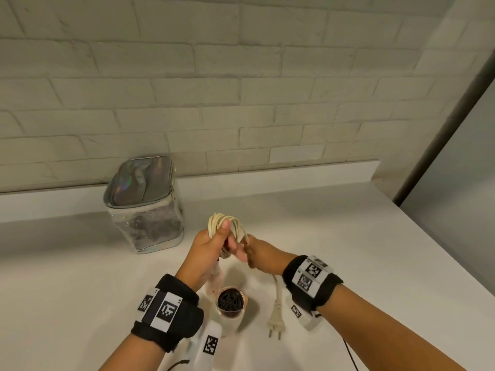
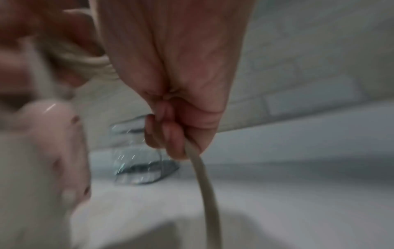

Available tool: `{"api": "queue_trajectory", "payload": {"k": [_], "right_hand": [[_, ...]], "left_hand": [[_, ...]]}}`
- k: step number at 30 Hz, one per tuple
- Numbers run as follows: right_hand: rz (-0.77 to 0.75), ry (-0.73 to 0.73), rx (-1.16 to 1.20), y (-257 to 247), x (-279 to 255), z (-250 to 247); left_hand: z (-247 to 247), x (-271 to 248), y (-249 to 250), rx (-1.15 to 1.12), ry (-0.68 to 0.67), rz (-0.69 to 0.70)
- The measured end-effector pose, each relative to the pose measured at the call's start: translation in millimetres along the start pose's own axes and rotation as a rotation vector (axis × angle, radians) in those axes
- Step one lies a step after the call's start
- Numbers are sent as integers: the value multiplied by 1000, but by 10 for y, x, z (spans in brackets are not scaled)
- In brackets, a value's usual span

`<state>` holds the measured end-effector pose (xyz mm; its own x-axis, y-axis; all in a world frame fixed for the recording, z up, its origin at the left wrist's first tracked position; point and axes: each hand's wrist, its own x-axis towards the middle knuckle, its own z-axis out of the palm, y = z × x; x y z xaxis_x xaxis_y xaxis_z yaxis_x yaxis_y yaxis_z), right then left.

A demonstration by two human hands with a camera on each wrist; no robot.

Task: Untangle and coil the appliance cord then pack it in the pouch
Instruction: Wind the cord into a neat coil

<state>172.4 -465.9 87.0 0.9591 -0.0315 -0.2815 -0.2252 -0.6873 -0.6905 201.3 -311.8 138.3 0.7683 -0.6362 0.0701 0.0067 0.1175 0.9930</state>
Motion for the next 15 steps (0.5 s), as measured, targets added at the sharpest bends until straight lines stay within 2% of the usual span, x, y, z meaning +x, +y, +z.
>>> {"api": "queue_trajectory", "payload": {"k": [4,6,8,12,15], "right_hand": [[-62,-97,-460,-234,-65,199],[-143,-77,-650,-386,-190,197],[-247,-25,-738,-553,-339,88],[-419,99,-589,-798,-629,-273],[-386,304,-345,-796,-722,-466]], "left_hand": [[36,39,-13,-58,-41,24],[47,61,-44,-18,-34,45],[26,104,-76,45,-14,26],[37,121,-2,154,100,-11],[84,86,-9,168,111,-29]]}}
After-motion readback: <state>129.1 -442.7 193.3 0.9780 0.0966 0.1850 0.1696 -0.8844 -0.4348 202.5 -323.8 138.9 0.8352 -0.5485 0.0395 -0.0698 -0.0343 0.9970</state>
